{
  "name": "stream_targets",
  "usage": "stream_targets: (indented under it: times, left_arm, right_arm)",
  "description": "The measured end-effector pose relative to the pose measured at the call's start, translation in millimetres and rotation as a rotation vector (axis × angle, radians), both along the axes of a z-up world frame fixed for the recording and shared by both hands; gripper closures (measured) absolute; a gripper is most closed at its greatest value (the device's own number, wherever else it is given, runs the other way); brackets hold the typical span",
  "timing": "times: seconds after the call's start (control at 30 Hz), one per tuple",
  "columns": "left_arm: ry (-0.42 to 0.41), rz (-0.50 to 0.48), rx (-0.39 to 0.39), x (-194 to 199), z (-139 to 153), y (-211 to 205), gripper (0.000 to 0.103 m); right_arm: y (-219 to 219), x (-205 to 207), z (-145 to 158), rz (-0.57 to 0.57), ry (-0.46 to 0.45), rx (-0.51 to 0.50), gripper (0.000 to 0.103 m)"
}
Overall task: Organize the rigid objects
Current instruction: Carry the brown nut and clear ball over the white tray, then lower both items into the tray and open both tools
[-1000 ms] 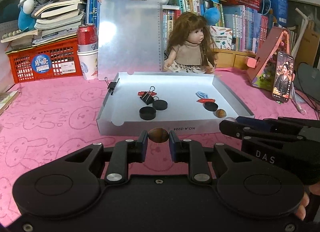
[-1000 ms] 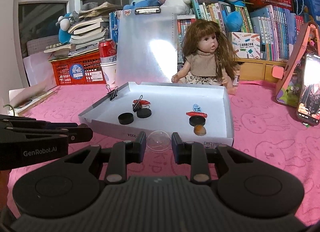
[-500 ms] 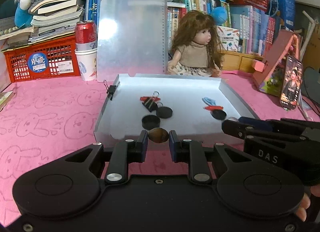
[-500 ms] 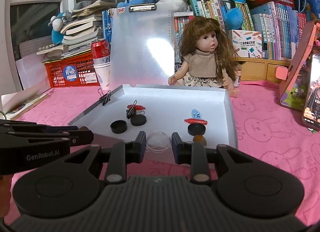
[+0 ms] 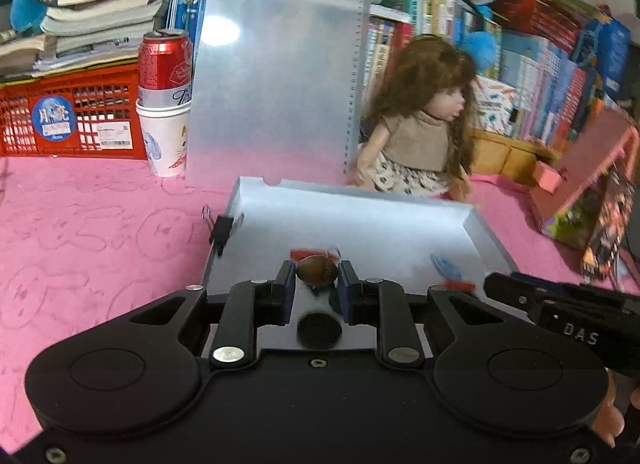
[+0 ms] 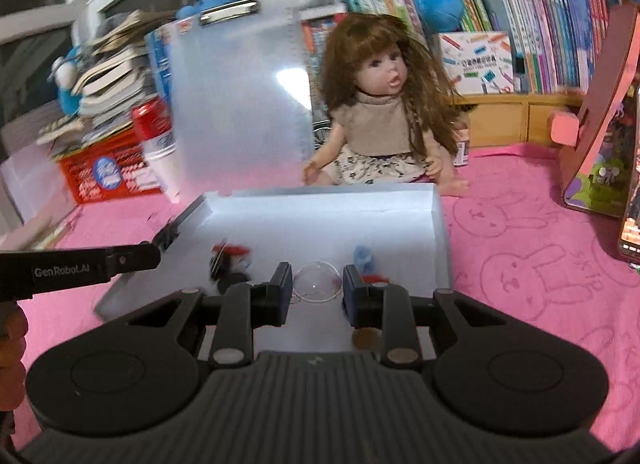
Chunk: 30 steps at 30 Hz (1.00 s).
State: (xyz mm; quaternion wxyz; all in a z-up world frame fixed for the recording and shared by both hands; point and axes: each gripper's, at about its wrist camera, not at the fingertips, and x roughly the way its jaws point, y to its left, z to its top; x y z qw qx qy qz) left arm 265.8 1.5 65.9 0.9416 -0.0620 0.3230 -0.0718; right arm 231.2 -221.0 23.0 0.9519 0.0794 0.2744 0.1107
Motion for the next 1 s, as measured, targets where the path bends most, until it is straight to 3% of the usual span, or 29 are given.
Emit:
stream_targets:
  times: [0.27, 0.53, 1.0]
  left_arm:
    - [0.095, 0.000, 0.000, 69.1, -6.9, -7.9, 0.082]
    - [0.146, 0.021, 0.068, 106.3, -29.5, -22.3, 0.082]
    - [0.189, 0.017, 0.074, 138.2, -43.9, -29.4, 0.081]
  right_arm:
    - [-19.3, 62.1, -1.4, -0.046, 0.102, 0.109, 0.071]
    - [-6.8, 96.9, -12.5, -0.064, 0.147, 0.028, 0.071]
    - [2.2, 124.3, -28.1, -0.091, 0.192, -0.049, 0.071]
